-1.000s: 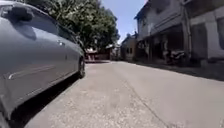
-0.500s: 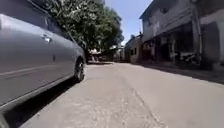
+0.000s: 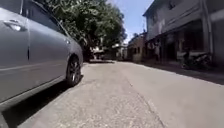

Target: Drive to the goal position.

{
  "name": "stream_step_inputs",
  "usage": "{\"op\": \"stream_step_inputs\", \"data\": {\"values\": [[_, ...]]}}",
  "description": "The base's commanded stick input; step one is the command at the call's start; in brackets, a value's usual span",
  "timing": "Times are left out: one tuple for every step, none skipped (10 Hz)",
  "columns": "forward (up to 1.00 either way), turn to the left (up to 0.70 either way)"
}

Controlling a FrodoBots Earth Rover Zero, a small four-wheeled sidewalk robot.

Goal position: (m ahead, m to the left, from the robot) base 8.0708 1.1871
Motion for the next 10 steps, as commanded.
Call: {"op": "stream_step_inputs", "data": {"values": [[1.00, 0.18], [1.00, 0.05], [1.00, 0.06], [1.00, 0.07], [1.00, 0.19], [1.00, 0.10], [1.00, 0.04], [1.00, 0.09], [1.00, 0.10], [1.00, 0.02]]}}
